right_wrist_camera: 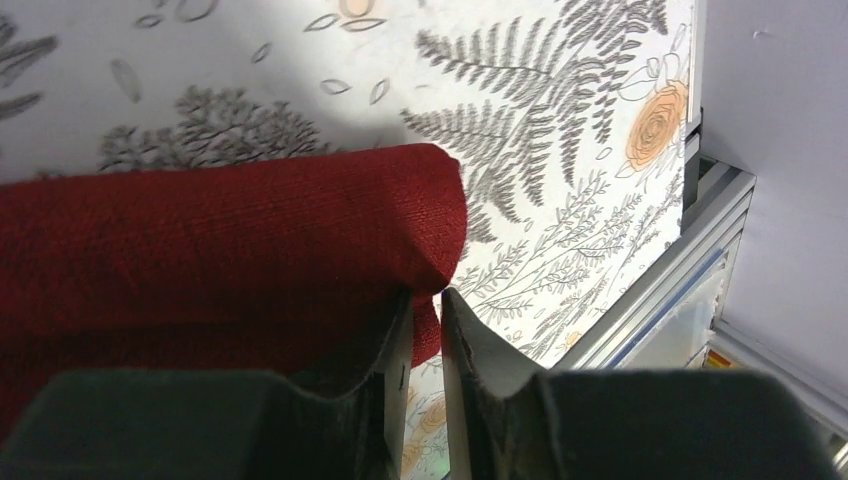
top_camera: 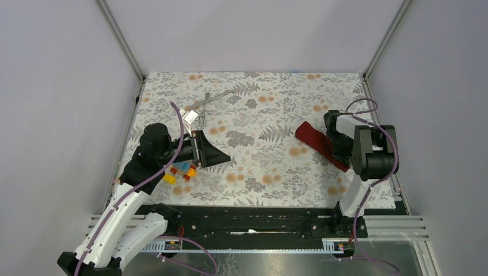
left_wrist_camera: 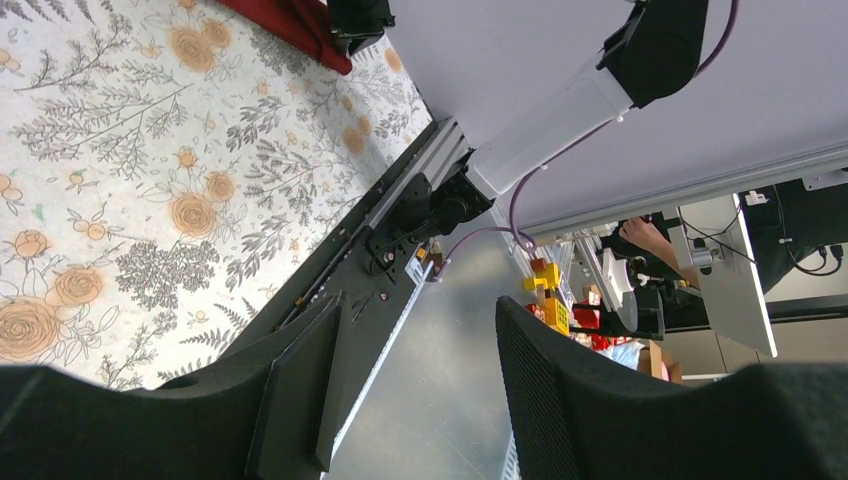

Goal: Fold the napkin into a case and place the utensils inside
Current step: Smooth out the smaller rectangle-folded napkin at the center of the board.

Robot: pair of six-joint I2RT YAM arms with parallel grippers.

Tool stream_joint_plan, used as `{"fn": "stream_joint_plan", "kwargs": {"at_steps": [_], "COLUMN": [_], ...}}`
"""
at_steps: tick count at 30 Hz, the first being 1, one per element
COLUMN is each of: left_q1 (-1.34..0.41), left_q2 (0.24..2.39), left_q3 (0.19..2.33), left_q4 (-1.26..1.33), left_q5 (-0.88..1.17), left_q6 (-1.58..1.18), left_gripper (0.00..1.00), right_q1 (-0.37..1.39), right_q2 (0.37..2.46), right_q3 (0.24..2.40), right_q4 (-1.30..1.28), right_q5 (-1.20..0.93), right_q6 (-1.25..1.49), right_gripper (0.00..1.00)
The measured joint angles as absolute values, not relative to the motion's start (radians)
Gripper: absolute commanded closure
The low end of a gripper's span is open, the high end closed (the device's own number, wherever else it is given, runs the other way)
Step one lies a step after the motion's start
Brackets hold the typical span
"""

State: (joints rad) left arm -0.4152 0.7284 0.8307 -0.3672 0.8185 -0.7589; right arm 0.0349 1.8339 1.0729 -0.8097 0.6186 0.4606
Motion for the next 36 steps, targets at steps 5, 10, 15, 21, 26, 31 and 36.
{"fn": "stream_joint_plan", "kwargs": {"at_steps": [5, 10, 15, 21, 26, 31, 36], "left_q1": [-0.415, -0.415, -0.415, -0.415, -0.415, -0.415, -0.415], "left_q2": [0.728, 0.736, 0.762, 0.784, 0.78, 0.77, 0.796], "left_q3": [0.852, 0.858, 0.862, 0.863, 0.864, 0.864, 0.87], "left_q4": [-0.376, -0.381, -0.383, -0.364, -0.364, -0.364, -0.364], "left_q5": [0.815, 0.815, 0.809, 0.805, 0.786, 0.771, 0.762], "left_q6": [-0.756, -0.755, -0.753, -0.761, -0.765, -0.773, -0.772], "left_gripper": [0.4, 0.4, 0.4, 0.39, 0.36, 0.35, 0.35], "right_q1": [-0.022, -0.064, -0.031, -0.03, -0.111, -0.2, -0.244], "right_q2": [1.833, 1.795, 1.688, 1.691, 1.774, 1.748, 1.708], "right_q3": [1.07, 1.079, 1.12, 1.168, 1.103, 1.05, 1.006], "right_q4": [-0.806, -0.82, -0.809, -0.705, -0.623, -0.565, -0.537], "right_q5": [0.616, 0.601, 0.484, 0.363, 0.34, 0.319, 0.324], "right_q6": [0.461, 0.452, 0.433, 0.437, 0.437, 0.421, 0.407], "right_gripper": [0.76, 0.7, 0.63, 0.8, 0.81, 0.81, 0.8]}}
